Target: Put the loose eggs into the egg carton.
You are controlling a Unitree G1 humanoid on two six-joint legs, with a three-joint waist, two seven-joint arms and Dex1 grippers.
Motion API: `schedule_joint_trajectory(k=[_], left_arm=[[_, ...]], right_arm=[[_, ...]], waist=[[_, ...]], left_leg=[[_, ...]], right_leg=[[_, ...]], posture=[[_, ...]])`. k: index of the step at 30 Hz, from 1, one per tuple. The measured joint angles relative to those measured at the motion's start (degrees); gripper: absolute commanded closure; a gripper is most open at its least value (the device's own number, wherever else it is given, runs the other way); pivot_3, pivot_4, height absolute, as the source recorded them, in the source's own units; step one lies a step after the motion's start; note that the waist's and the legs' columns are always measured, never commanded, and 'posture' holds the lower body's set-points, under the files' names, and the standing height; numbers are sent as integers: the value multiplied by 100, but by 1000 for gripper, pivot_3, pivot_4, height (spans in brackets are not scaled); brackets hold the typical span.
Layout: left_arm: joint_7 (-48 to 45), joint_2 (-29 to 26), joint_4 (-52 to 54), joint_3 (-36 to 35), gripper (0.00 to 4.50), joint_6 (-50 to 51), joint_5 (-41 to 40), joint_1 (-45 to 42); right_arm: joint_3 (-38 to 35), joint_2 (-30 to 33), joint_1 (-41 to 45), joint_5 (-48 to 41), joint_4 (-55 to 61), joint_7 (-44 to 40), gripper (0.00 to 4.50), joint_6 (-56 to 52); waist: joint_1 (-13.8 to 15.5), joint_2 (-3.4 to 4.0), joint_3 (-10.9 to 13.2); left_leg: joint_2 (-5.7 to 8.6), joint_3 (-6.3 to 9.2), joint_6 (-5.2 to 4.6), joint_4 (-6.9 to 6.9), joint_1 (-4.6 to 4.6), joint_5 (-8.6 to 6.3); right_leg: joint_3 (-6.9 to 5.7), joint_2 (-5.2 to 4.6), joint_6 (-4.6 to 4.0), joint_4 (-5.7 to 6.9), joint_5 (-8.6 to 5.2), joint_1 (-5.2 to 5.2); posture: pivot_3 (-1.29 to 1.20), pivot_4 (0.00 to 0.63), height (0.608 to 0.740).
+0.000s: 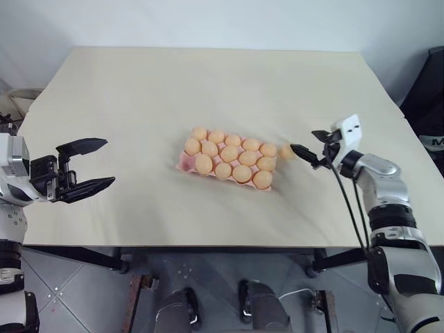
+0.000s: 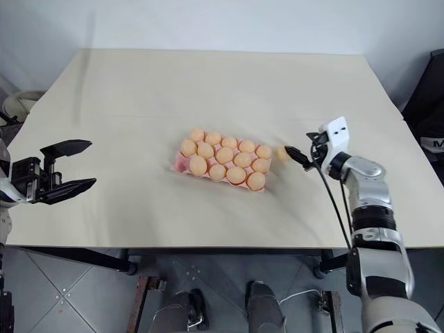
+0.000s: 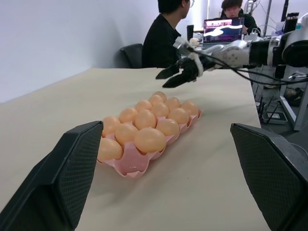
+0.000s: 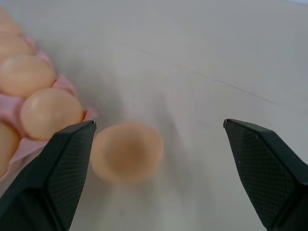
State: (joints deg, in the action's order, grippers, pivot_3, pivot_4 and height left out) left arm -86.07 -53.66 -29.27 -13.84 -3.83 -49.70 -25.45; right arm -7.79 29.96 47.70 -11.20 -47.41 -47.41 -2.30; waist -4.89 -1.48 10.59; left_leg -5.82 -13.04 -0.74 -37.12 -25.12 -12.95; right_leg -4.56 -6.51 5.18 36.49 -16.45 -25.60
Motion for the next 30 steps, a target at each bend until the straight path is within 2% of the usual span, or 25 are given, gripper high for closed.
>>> schedule_joint_trajectory(k=[9,25,30], left_arm=[[0,103,345,-400,0,140,95,286],[1,226,703,-644,0,320,272,399],[2,313,791,-645,0,335,308,399]], right_arm=[[97,-178,270,227,-801,67,59,412],[235,-517,713,590,-1870,480,59,896],[239,-538,768,647,-1947,502,1643,896]], waist=[[-9,1,0],[-136,2,1],[-149,2,1]], left_leg=[[0,0,2,-3,1,1],[1,0,10,-4,6,10],[1,0,5,-3,6,19]], right_leg=[[2,-1,4,6,2,1],[5,-1,3,25,2,0],[6,-1,3,30,2,0]], posture=[[0,150,740],[0,150,740],[0,150,740]])
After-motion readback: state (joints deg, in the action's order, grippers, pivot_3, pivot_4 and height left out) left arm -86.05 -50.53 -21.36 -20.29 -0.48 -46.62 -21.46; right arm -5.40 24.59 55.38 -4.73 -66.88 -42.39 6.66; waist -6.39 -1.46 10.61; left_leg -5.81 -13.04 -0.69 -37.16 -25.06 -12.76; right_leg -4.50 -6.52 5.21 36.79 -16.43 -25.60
